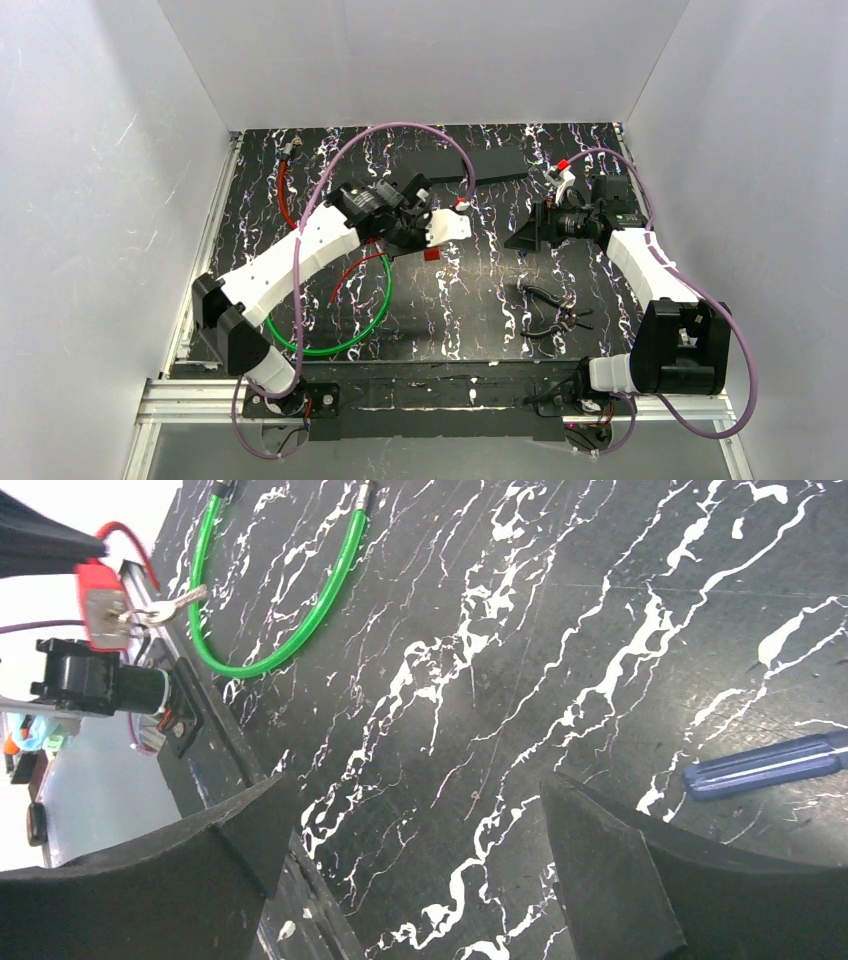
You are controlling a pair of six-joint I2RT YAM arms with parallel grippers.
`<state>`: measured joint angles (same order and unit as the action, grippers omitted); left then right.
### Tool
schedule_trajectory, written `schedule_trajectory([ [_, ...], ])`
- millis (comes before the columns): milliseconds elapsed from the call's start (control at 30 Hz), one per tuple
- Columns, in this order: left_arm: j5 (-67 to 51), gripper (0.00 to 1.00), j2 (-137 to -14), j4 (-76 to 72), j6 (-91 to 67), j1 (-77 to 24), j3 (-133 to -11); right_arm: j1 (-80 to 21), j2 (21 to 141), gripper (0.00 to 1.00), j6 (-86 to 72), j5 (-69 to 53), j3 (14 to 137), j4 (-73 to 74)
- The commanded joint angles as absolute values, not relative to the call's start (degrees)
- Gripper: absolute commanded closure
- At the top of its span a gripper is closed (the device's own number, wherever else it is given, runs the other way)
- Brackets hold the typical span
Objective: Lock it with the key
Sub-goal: Pick up the lock from the center of the board.
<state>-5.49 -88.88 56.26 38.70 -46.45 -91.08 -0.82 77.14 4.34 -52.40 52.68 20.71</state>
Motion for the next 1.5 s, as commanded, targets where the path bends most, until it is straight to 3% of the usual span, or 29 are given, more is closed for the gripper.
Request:
schedule_trajectory([
  [0,-4.0,1.0,-91.7,57.3,43.2,-47.6,-93.9,-0.6,76.3,0.0,2.6,-55.8,52.0,17.7],
  [567,-7.1,1.0,-78.7,42.6,50.9,-48.4,-71.5,-5.2,79.8,0.0,10.7,-57.5,61.1,33.8],
  [967,-3.3,1.0,-74.2,41.6,54.1,-52.0,-68.0,-13.9,85.8,0.0,12.3,-61.9,66.3,37.9],
  [1067,-3.4,1.0,-73.0,42.6,54.6,-52.2,-68.5,-14.8,84.5,0.0,10.0,-63.5,65.0,34.8],
  [1333,-5.0,1.0,-71.5,43.2,54.9,-56.1,-70.7,-18.2,76.0,0.0,-10.5,-63.9,54.0,8.8],
  [1467,-2.3,1.0,-73.0,43.8,56.1,-60.7,-71.5,-21.9,77.2,0.03,-10.9,-64.6,54.0,8.2],
])
